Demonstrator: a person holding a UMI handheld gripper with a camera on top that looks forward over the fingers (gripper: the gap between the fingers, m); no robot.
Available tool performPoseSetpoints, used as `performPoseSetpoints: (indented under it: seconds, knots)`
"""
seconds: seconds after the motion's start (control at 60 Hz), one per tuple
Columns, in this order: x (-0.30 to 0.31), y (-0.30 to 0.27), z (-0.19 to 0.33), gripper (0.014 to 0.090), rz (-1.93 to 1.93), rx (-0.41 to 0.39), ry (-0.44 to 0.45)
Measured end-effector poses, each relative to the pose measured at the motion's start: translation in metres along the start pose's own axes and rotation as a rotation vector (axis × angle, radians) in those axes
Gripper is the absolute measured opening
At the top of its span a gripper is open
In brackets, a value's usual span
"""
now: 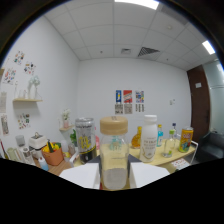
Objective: Make me a cup of Mount Fuji.
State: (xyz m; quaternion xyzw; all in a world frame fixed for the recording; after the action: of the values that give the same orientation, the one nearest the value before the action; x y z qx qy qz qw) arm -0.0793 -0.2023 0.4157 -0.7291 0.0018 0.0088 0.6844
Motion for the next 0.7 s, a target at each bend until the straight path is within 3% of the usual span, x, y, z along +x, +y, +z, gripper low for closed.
performPoseSetpoints:
  seconds: [0.383,0.517,0.7]
  knots:
    - [-0.007,0.222,-0.025,0.0393,0.156,-0.261,-0.049]
    - [-0.009,0.266,-0.021,0.0393,0.283,-0.307,-0.073]
    - [-0.016,0.286,-0.015,0.0392,0.682,-0.362,-0.122]
